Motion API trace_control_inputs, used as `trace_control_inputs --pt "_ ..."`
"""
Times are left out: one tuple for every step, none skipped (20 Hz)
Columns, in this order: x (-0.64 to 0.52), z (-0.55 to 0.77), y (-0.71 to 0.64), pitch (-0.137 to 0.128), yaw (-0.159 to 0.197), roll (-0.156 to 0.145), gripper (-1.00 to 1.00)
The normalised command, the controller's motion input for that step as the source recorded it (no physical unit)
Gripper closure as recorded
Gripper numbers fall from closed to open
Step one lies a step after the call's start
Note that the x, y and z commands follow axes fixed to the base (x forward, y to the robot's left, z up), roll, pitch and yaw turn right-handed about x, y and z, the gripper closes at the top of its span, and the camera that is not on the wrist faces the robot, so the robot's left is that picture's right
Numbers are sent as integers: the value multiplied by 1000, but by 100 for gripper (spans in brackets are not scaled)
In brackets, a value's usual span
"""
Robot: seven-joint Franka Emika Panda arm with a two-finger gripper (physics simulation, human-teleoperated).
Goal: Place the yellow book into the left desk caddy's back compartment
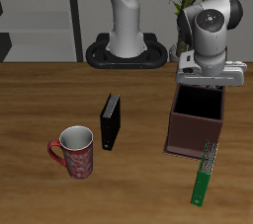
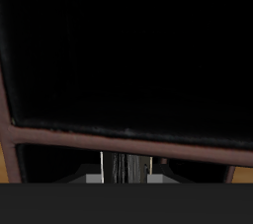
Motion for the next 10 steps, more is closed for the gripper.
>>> trace_control_inputs --pt "-4 -129 -129 -27 -25 -114 -100" --pt "-6 -109 -53 14 32 29 -100" --pt "-52 -74 -118 35 -12 -5 -100" --pt "-51 -11 -109 -28 12 -68 -100" --pt "-47 17 -74 20 -24 13 -100" --pt "-19 105 -66 -23 21 -5 -100" --pt "18 57 -151 -14 -29 -56 -100" --pt "-37 95 -87 5 -41 -3 -100" --pt "-38 50 -50 -17 22 4 -100" --pt "-21 100 -105 9 -21 -40 -100"
